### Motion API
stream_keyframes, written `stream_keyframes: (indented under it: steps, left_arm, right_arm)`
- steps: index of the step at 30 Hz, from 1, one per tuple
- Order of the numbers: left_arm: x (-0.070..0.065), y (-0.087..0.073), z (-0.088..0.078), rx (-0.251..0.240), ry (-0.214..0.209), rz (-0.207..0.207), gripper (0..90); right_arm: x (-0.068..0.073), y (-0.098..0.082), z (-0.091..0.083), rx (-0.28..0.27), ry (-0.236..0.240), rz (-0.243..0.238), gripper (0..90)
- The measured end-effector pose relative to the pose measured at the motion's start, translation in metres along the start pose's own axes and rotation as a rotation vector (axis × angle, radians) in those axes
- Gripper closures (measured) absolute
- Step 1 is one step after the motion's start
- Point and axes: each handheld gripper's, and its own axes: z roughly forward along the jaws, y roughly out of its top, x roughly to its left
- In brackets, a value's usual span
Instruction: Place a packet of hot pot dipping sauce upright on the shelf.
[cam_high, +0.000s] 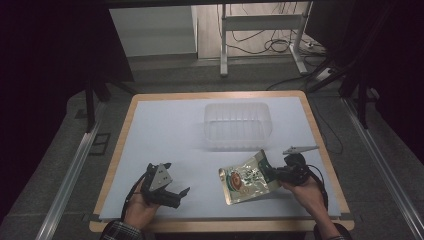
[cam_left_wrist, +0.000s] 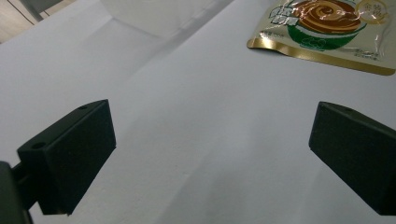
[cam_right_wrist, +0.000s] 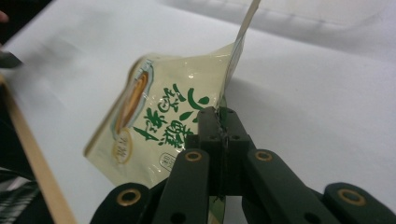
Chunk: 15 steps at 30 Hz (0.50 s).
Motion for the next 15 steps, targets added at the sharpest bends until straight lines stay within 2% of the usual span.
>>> stream_keyframes:
  steps: [9,15]
  left_arm:
    - [0.0,0.0,0.0,0.002,0.004,0.007,0.4]
    - [0.0,0.0,0.0,0.001,0.005,0.008,0.4]
  right_arm:
    - [0.005,0.007,-0.014,-0.058,0.077,0.073,89.0]
    - [0.01,0.018,-0.021,-0.091,0.119,0.093,89.1]
